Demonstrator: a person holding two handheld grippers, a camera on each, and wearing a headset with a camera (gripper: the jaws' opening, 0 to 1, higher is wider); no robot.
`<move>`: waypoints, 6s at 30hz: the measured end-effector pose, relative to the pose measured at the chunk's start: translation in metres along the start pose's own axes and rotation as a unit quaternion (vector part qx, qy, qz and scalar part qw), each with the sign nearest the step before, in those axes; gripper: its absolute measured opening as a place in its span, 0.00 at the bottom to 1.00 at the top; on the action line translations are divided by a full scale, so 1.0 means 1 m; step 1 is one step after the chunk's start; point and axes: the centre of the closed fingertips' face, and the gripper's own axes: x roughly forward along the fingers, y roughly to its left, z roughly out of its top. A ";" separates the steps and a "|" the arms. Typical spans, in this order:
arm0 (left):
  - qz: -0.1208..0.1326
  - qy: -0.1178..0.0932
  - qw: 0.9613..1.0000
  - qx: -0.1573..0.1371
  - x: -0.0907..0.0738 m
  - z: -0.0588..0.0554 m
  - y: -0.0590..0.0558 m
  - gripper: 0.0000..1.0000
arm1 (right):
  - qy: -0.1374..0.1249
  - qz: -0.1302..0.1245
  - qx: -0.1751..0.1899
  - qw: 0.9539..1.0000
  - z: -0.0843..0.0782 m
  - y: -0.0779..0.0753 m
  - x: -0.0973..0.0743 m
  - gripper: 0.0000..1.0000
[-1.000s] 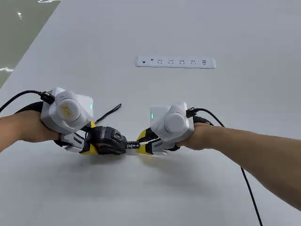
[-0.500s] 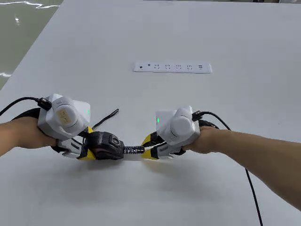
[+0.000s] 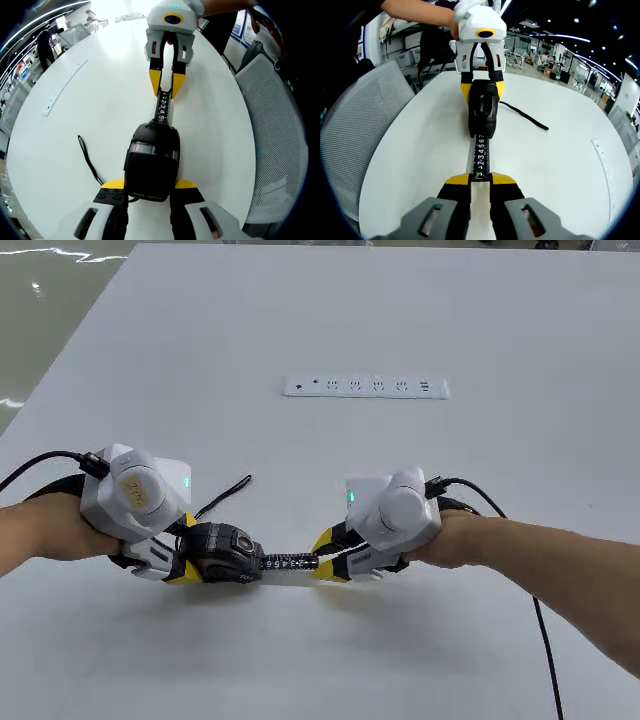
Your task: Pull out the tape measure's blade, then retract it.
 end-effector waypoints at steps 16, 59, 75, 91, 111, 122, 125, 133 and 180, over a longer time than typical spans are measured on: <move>0.003 0.000 1.000 -0.004 0.000 0.000 0.000 0.29 | 0.009 -0.003 -0.005 1.000 -0.018 -0.001 -0.020 0.12; 0.004 0.000 1.000 0.000 0.003 0.004 -0.001 0.29 | 0.046 -0.015 0.019 0.999 -0.090 0.004 -0.085 0.12; 0.003 0.001 1.000 0.001 0.003 0.004 0.000 0.29 | 0.058 -0.018 0.031 0.998 -0.105 0.008 -0.105 0.12; 0.002 0.002 1.000 0.001 0.003 0.005 -0.001 0.29 | 0.074 -0.025 0.037 0.996 -0.122 0.010 -0.118 0.12; 0.005 0.003 1.000 0.002 0.005 0.009 -0.001 0.30 | 0.103 -0.026 0.020 0.994 -0.126 0.011 -0.112 0.15; 0.008 0.003 1.000 0.002 0.007 0.007 0.001 0.33 | 0.107 -0.043 0.019 0.993 -0.128 0.005 -0.114 0.19; 0.013 0.001 1.000 0.001 0.006 0.007 0.001 0.37 | 0.105 -0.045 0.025 0.993 -0.127 0.006 -0.114 0.24; 0.025 -0.019 0.999 -0.020 -0.003 0.007 0.002 0.44 | 0.097 -0.068 0.040 0.992 -0.123 0.004 -0.121 0.33; 0.204 -0.229 0.913 -0.268 -0.071 0.024 -0.050 1.00 | -0.015 -0.268 0.238 0.933 -0.078 0.052 -0.163 0.96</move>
